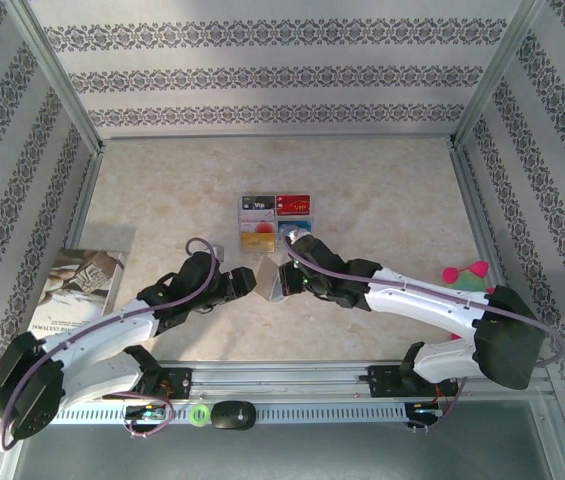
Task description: Take the credit cards out of the card holder
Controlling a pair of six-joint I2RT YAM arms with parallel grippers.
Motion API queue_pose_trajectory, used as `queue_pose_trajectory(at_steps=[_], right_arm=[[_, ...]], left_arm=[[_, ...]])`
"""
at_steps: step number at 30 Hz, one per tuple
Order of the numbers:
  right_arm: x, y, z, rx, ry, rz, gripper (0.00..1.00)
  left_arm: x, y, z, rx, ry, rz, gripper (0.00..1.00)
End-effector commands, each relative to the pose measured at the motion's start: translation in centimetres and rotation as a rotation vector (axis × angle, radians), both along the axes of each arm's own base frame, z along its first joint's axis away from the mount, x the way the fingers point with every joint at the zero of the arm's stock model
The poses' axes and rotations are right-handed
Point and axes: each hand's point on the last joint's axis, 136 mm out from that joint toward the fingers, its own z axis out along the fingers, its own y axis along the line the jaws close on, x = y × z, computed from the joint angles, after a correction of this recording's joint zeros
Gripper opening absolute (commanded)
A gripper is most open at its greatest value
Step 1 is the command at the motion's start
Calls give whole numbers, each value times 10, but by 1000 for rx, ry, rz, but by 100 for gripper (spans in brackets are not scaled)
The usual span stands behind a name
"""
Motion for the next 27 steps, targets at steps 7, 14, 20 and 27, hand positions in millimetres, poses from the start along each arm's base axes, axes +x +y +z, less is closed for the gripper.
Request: queue_pose_trajectory(at_steps=[7, 14, 20, 27], right_arm=[[1, 27, 38, 76, -37, 67, 0], [-6, -21, 7, -36, 18, -32, 0], [-2, -116, -50, -225, 100, -263, 0], [13, -166, -106, -312, 217, -421, 0]], left_arm=[[-14, 23, -9, 75, -1, 30, 78], [-16, 14, -22, 61, 44, -4, 76], [-12, 2, -26, 51, 63, -30, 75], [-7, -8, -25, 59, 71, -54, 75]])
